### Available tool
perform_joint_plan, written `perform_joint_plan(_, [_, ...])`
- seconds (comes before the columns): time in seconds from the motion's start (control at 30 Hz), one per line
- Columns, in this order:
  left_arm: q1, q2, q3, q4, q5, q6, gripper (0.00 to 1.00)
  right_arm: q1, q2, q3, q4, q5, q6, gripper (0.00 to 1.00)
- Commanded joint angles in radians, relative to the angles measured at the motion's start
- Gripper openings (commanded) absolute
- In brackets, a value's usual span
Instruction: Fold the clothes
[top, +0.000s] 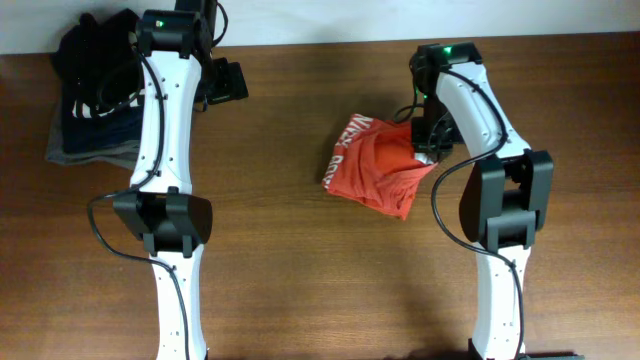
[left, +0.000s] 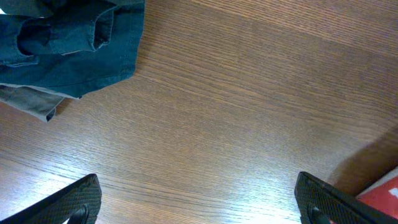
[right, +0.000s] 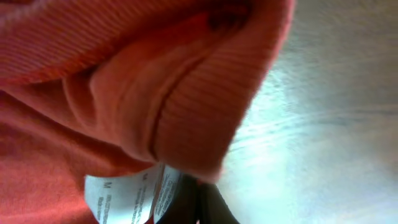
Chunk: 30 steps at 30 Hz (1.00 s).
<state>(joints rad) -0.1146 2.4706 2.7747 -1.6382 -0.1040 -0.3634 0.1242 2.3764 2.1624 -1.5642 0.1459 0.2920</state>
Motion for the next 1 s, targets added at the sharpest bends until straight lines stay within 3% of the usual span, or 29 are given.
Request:
perform_joint_plan(0.0, [0.003,-0.008,-0.006,-0.001,-0.005,-0.002,0.99,-0.009,-0.003,-0.003,-0.012,0.05,0.035,0.14])
perform_joint_plan(0.07, [0.003,-0.008,-0.006,-0.001,-0.005,-0.002,0.99,-0.009,-0.003,-0.002,-0.025,0.05,0.035,0.3])
perform_joint_plan(0.1, [0.003,-0.008,-0.006,-0.001,-0.005,-0.002,0.99,-0.009,-0.003,0.002,-0.049,0.055,0.036,0.5])
perform_joint_plan(0.17, [0.003,-0.008,-0.006,-0.001,-0.005,-0.002,0.99,-0.014,-0.01,0.019,-0.099,0.089,0.067,0.59])
perform_joint_plan(0.47, [0.003,-0.008,-0.006,0.003,-0.005,-0.002,0.99,-0.003,-0.193,0.043,-0.122,-0.019,0.087,0.59])
perform_joint_plan(0.6, [0.003,-0.008,-0.006,0.006,-0.005,-0.002,0.99,0.022,-0.226,0.042,-0.072,-0.135,0.087,0.72])
perform_joint_plan(0.73, [0.003,-0.008,-0.006,0.006,-0.005,-0.002,0.99,0.053,-0.224,-0.044,0.053,-0.313,0.097,0.69])
perform_joint_plan(0.97, [0.003,-0.008,-0.006,0.006,-0.005,-0.002,0.99,0.079,-0.224,-0.256,0.194,-0.319,0.227,0.62])
